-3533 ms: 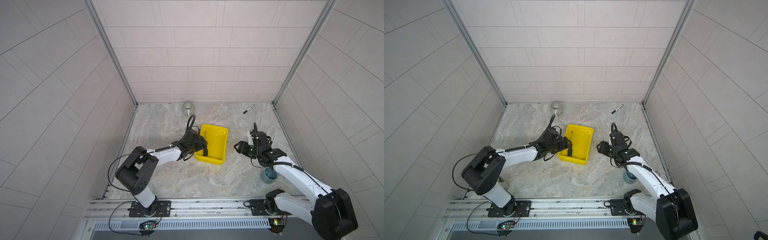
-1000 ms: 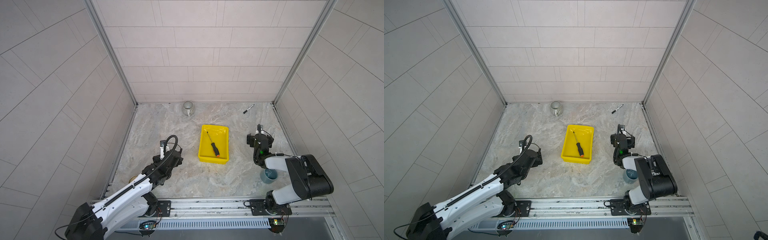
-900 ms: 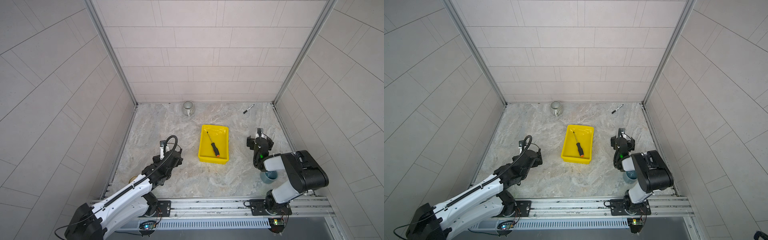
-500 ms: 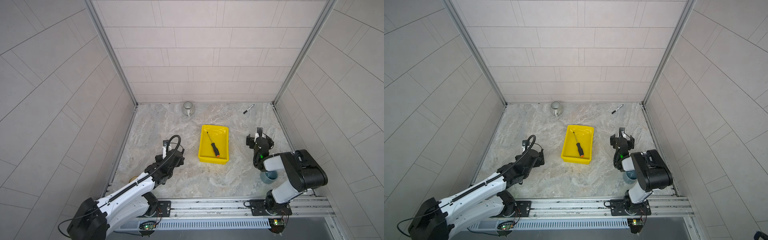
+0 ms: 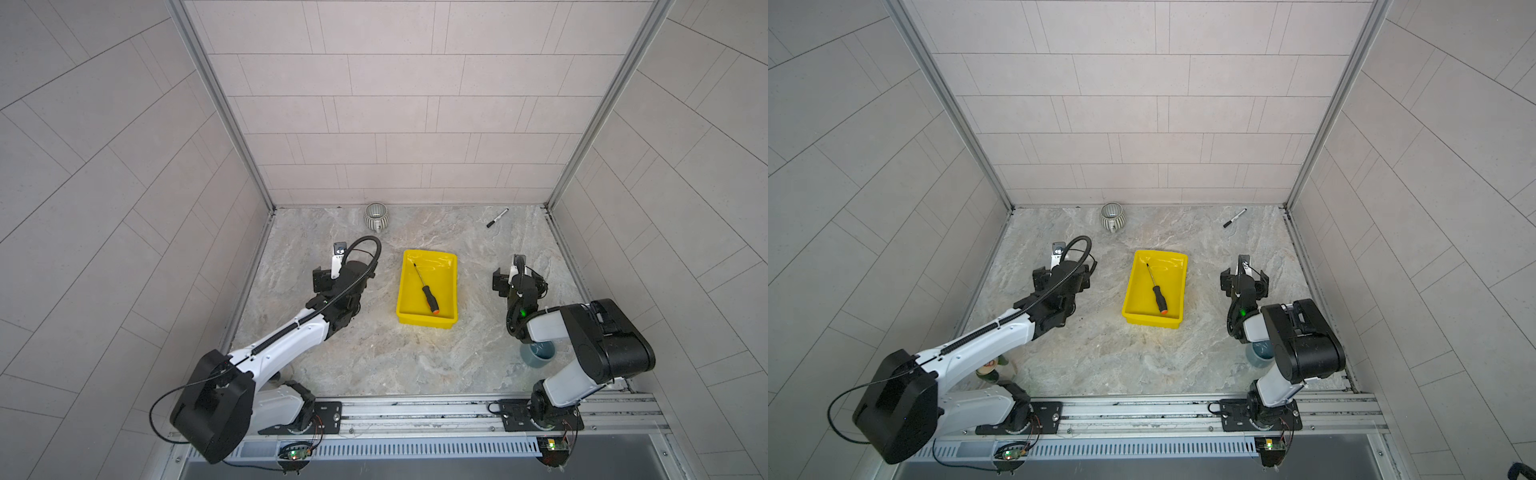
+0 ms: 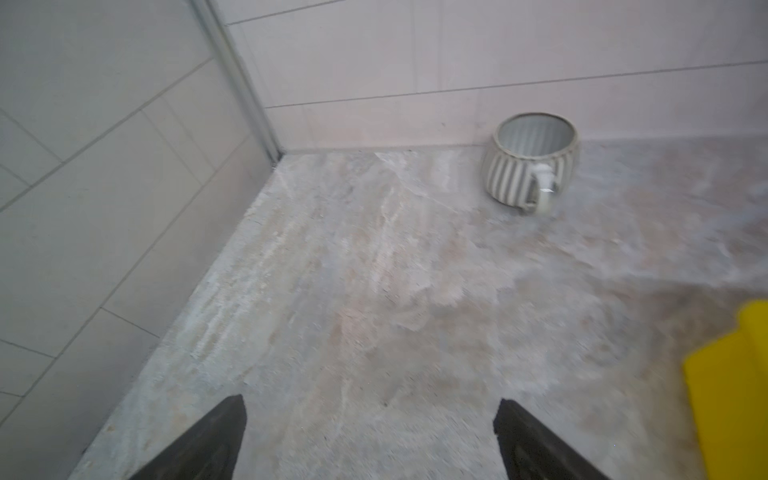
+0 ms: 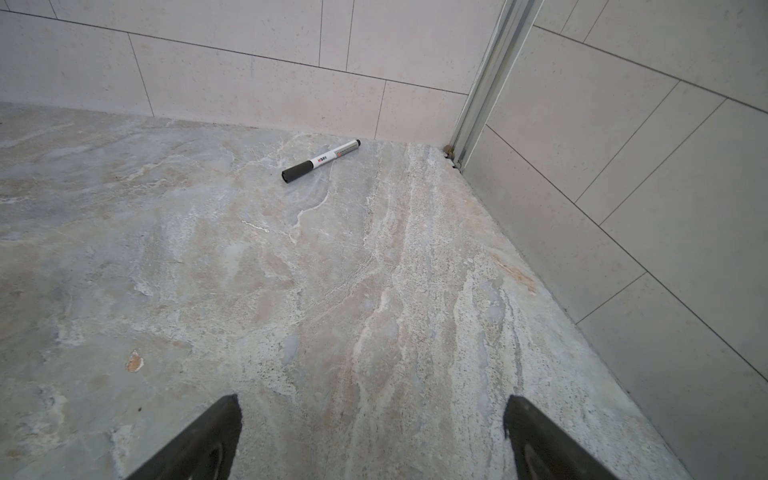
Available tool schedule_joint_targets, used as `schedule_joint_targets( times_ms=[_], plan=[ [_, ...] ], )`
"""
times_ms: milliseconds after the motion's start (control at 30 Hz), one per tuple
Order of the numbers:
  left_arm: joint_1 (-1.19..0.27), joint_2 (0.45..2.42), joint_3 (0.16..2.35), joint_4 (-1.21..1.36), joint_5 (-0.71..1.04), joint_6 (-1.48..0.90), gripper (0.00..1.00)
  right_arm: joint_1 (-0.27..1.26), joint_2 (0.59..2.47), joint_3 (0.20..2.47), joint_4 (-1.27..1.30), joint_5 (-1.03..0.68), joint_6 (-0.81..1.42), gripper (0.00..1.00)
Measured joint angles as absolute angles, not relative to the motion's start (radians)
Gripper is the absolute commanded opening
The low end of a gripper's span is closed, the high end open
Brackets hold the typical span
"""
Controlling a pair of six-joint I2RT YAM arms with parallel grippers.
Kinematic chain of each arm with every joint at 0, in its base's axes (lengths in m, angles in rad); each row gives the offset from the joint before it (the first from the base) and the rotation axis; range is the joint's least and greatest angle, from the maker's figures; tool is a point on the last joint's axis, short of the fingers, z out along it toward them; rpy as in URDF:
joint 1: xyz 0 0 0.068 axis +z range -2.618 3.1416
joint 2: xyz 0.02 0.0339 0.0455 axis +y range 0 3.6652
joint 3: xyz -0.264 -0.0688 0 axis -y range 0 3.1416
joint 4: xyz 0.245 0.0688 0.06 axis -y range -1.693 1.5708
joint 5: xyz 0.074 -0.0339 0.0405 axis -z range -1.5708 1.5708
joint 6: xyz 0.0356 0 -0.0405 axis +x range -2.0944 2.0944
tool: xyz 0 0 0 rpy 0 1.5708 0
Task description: Put the screwdriver in the bin
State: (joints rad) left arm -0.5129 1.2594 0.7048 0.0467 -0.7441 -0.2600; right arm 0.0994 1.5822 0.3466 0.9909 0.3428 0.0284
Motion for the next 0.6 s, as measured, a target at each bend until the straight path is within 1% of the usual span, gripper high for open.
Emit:
schedule_joint_targets(
  times_ms=[167,333,467,600],
  plan=[
    [-0.408,1.353,0.665,0.157,-0.878,-0.162,1.0,0.099,1.582,0.347,0.991,0.343,0.028,0.99],
    [-0.367,1.426,0.521,0.329,-0.94,-0.047,1.0,0.099,1.582,0.347,0.991,0.343,0.027,0.99],
    [-0.36,1.445,0.47,0.404,-0.924,0.021,1.0,0.099,1.582,0.347,0.991,0.343,0.026,0.99],
    [-0.336,1.422,0.458,0.492,-0.874,0.045,1.0,0.099,1.582,0.347,0.991,0.343,0.026,0.99]
  ],
)
